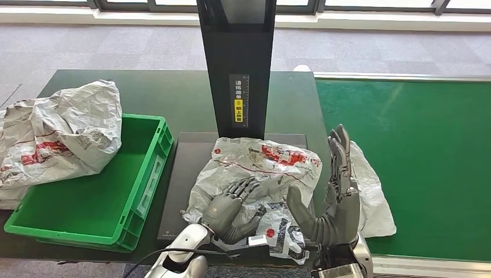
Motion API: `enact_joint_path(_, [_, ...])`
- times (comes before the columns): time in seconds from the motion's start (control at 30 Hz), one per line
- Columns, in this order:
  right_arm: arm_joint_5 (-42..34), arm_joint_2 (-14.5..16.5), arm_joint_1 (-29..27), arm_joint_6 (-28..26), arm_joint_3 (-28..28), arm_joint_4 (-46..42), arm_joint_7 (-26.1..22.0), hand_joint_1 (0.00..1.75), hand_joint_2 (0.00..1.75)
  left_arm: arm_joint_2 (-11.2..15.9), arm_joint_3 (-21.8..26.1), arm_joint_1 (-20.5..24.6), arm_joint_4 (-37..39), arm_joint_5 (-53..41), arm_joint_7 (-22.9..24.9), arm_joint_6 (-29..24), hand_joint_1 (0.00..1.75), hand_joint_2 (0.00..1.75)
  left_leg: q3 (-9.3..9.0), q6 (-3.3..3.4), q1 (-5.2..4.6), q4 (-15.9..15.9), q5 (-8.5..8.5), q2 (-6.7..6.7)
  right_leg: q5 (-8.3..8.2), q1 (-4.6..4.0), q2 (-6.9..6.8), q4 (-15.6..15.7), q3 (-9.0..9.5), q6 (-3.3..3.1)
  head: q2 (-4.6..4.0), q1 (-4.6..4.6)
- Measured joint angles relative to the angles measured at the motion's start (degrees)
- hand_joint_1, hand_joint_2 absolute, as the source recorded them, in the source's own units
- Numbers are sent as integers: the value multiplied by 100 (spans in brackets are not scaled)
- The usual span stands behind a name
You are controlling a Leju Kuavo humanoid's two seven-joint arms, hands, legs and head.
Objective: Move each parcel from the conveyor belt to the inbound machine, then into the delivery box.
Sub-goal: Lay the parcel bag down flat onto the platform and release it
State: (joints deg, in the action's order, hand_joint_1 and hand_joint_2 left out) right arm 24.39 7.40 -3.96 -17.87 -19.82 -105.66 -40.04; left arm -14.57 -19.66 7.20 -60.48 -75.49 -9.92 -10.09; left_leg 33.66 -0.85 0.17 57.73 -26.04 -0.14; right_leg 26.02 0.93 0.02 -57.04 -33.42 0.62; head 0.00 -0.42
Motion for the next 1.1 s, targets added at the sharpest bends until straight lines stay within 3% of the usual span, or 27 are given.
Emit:
enact_joint_path(0.07, [68,1,-33,-9,0,0,0,0,175,-6,-92,84,397,-109,22,40,0,175,-1,0,0,0,0,1,0,1,1,1,0,0,0,0])
enact_joint_path(0.1, [95,1,-55,-18,0,-1,0,0,175,-10,-132,129,586,-146,28,65,24,175,-2,0,-1,0,0,1,0,1,1,1,0,0,0,0])
enact_joint_path(0.2, [134,1,-118,-40,0,-3,-1,0,175,-43,-241,379,1188,-290,81,54,154,175,-5,2,0,0,-1,-8,3,1,-7,2,11,3,0,0])
enact_joint_path(0.23, [139,1,-131,-43,0,-4,-1,0,175,-63,-276,495,1403,-339,108,19,175,175,-10,4,0,0,-3,-13,8,0,-13,3,20,5,0,-1])
enact_joint_path(0.43, [191,13,-187,-25,2,-10,-2,0,175,-170,-344,1003,2245,-619,343,-203,175,175,-73,13,0,-2,-42,-20,60,1,-28,9,122,4,0,-2])
enact_joint_path(0.57, [228,28,-246,-26,2,-37,-1,0,175,-246,-357,1119,2454,-805,189,-724,175,175,-123,13,-1,-2,-66,-16,81,2,-26,10,174,3,0,-1])
enact_joint_path(0.9, [263,32,-351,-41,2,-94,0,0,175,-283,-405,1162,2393,-1023,223,-1320,175,175,-154,4,1,-1,-60,-14,62,-1,-16,8,166,2,0,0])
enact_joint_path(1.1, [309,32,-482,-170,3,-171,-4,0,175,-274,-401,1024,1766,-1102,183,-1910,175,175,-115,-1,1,-1,-46,-14,54,-1,-16,5,127,2,0,0])
